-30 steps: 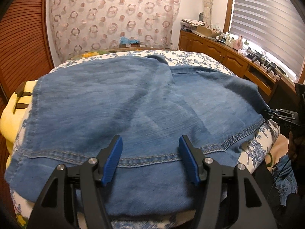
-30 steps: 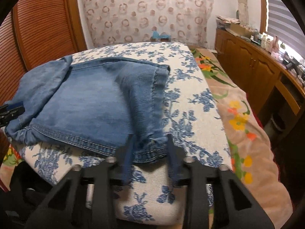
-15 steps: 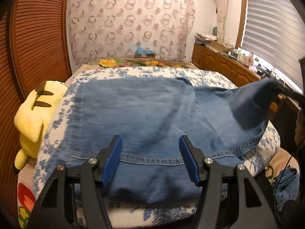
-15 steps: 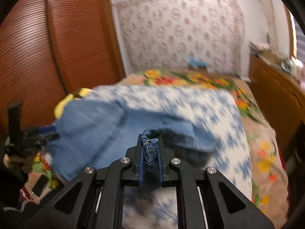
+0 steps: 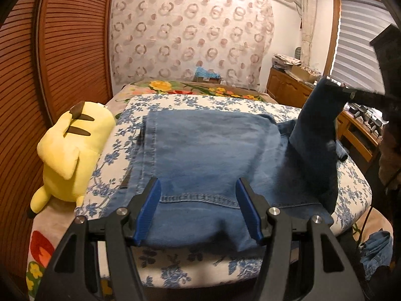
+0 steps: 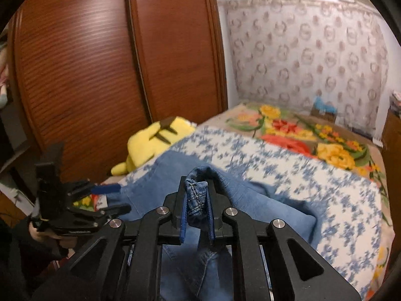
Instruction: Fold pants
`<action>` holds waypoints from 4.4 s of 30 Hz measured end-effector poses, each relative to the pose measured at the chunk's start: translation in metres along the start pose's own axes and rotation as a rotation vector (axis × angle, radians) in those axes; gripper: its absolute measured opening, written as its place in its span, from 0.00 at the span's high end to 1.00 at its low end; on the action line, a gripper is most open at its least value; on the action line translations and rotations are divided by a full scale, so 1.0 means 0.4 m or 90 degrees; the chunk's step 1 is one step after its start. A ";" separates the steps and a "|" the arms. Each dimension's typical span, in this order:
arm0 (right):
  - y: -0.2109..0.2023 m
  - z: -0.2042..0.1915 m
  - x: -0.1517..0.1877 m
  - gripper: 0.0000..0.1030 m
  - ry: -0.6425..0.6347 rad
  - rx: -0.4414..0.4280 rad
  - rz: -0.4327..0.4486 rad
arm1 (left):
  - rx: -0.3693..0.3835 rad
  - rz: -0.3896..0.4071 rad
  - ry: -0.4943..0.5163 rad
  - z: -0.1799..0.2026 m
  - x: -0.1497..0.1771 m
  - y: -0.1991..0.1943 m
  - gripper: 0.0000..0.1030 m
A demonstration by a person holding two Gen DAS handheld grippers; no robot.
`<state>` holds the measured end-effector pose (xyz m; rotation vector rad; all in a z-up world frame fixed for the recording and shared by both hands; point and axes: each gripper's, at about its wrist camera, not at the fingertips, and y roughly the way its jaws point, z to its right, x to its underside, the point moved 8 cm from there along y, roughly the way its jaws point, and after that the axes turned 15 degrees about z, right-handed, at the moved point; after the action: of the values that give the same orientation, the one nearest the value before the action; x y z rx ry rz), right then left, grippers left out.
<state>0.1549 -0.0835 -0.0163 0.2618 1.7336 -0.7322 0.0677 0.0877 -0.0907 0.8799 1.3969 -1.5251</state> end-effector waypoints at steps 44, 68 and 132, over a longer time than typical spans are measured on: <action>-0.066 0.227 0.364 0.87 0.152 0.114 -0.101 | 0.170 -0.029 0.049 0.224 -0.072 0.210 0.87; 0.139 0.021 -0.171 0.93 -0.062 0.020 0.055 | 0.143 0.044 0.020 0.105 -0.186 -0.103 0.88; 0.409 -0.013 0.042 0.57 -0.080 0.030 -0.095 | -0.035 -0.031 -0.025 -0.148 0.041 -0.013 0.54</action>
<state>0.2326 0.0436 -0.0863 0.1159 1.6297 -0.8809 0.0534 0.1443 -0.1109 0.7842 1.4344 -1.5255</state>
